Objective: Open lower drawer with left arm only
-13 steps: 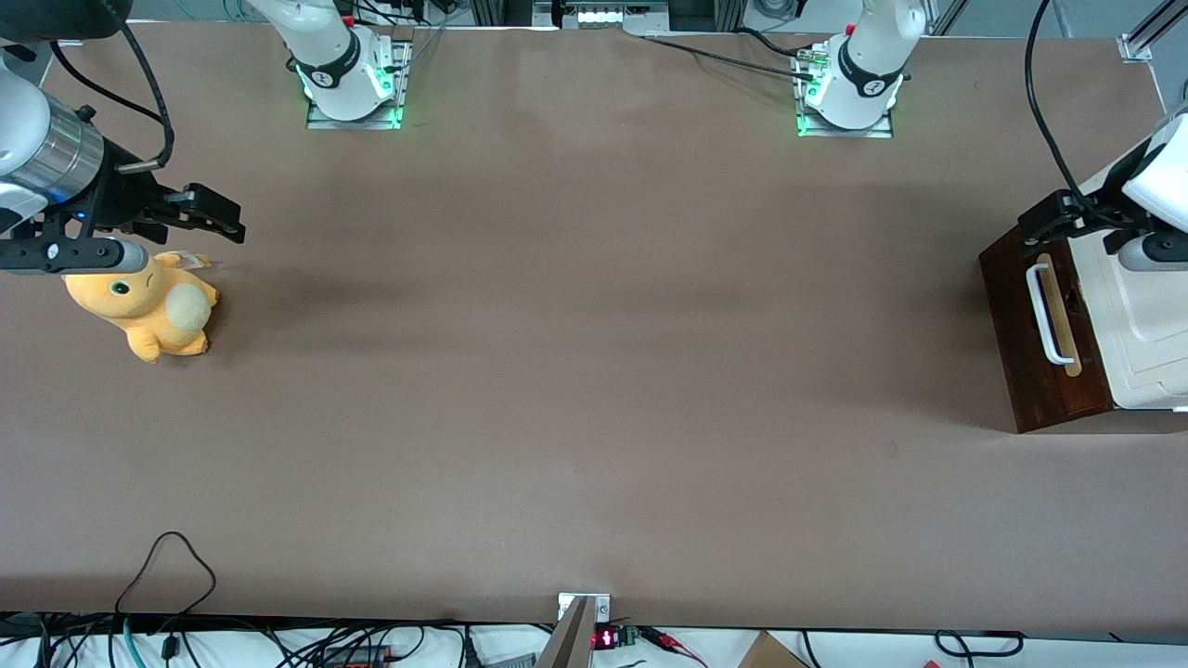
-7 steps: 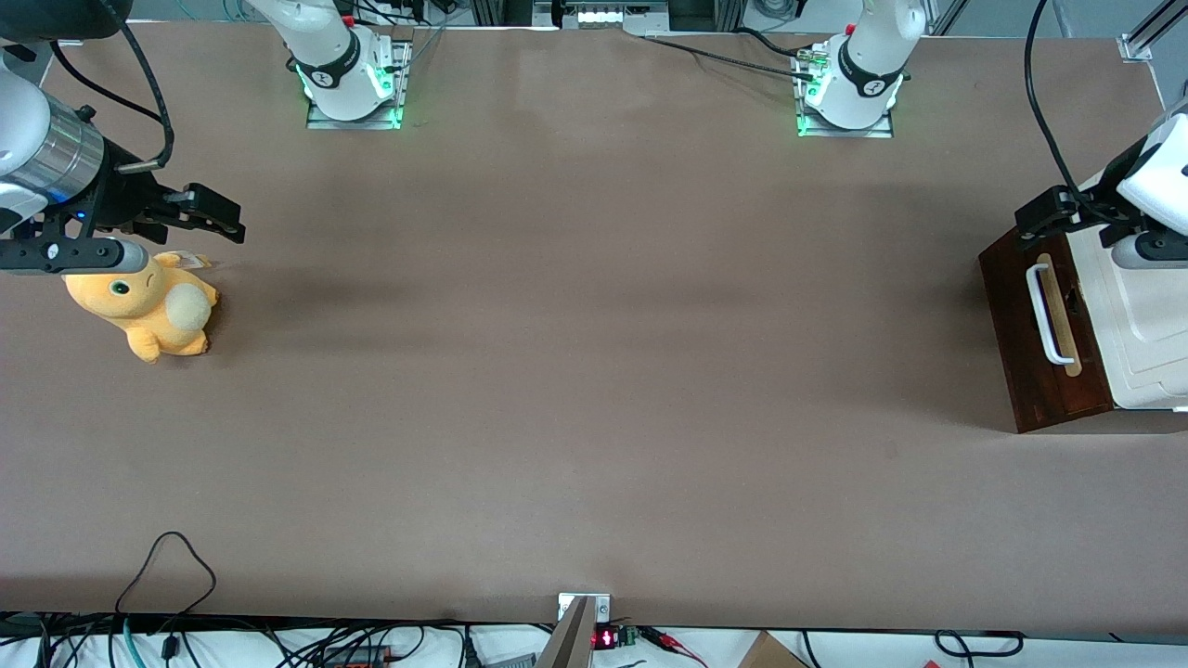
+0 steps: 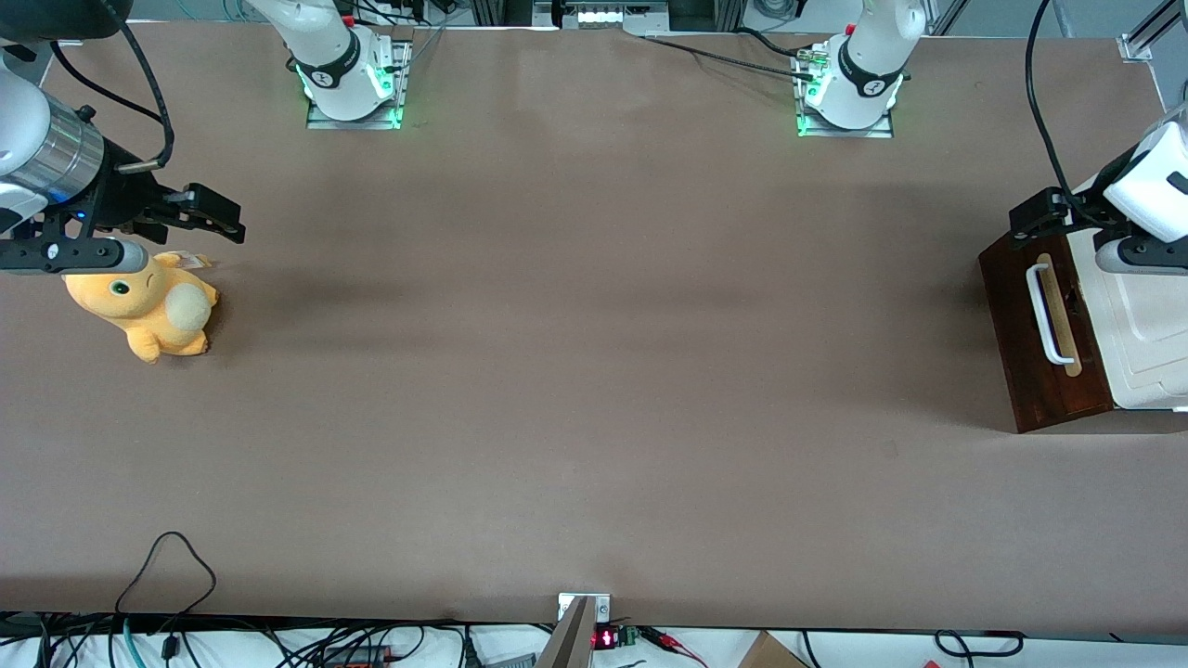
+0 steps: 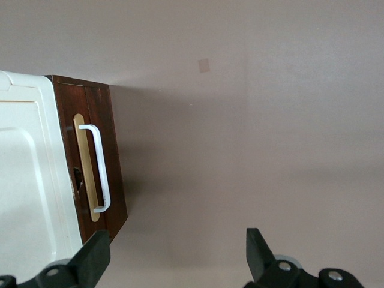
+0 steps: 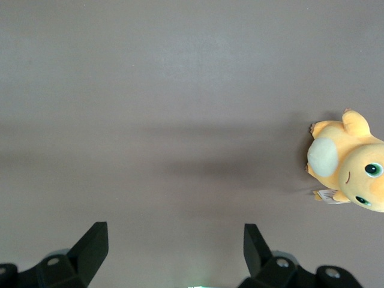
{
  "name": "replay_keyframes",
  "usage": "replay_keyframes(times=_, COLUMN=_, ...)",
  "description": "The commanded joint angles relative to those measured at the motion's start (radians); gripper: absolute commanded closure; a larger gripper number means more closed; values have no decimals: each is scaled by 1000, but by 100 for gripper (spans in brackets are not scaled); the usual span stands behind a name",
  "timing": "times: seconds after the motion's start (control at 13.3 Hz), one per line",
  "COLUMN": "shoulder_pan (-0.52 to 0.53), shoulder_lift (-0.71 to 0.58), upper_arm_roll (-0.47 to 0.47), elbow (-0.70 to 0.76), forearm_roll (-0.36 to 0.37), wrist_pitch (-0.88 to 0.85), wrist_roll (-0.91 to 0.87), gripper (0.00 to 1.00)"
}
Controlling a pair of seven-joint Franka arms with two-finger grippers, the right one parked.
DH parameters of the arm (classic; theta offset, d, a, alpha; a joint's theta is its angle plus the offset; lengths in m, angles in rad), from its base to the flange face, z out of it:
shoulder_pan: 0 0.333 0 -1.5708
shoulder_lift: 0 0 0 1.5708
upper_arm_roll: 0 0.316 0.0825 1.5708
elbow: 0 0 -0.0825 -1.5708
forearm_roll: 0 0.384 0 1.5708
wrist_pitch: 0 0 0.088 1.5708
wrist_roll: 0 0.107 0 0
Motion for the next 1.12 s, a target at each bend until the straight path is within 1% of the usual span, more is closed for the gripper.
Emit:
replay_keyframes(times=0.0, shoulder_pan=0, shoulder_lift=19, upper_arm_roll=-9, elbow=8, forearm_roll=88, wrist_pitch=-8, wrist_roll=26, gripper=0)
replay_keyframes(times=0.07, shoulder_pan=-1, shoulder_lift=25, upper_arm_roll=-47, elbow=-3, forearm_roll=183, wrist_pitch=-8, wrist_roll=14, gripper=0)
replay_keyframes(times=0.22, shoulder_pan=-1, shoulder_lift=33, upper_arm_roll=-109, elbow=-41, forearm_roll=332, wrist_pitch=-17, wrist_roll=-80, gripper=1)
replay_keyframes(times=0.38, shoulder_pan=-1, shoulder_lift=56, upper_arm_roll=-182, elbow=-90, forearm_roll=482, wrist_pitch=-61, wrist_roll=-223, gripper=1)
replay_keyframes(times=0.53, shoulder_pan=-1, shoulder_lift=77, upper_arm_roll=-234, elbow=-177, forearm_roll=612, wrist_pitch=-68, wrist_roll=-372, gripper=2)
replay_keyframes(times=0.6, shoulder_pan=-1, shoulder_lift=93, upper_arm_roll=-254, elbow=-231, forearm_roll=685, wrist_pitch=-69, wrist_roll=-479, gripper=2)
replay_keyframes(times=0.75, shoulder_pan=-3, shoulder_lift=128, upper_arm_roll=-271, elbow=-308, forearm_roll=784, wrist_pitch=-92, wrist_roll=-628, gripper=2)
replay_keyframes(times=0.97, shoulder_pan=-4, shoulder_lift=218, upper_arm_roll=-275, elbow=-389, forearm_roll=923, wrist_pitch=-106, wrist_roll=-743, gripper=3)
replay_keyframes(times=1.05, shoulder_pan=-9, shoulder_lift=249, upper_arm_roll=-275, elbow=-425, forearm_roll=973, wrist_pitch=-106, wrist_roll=-809, gripper=3)
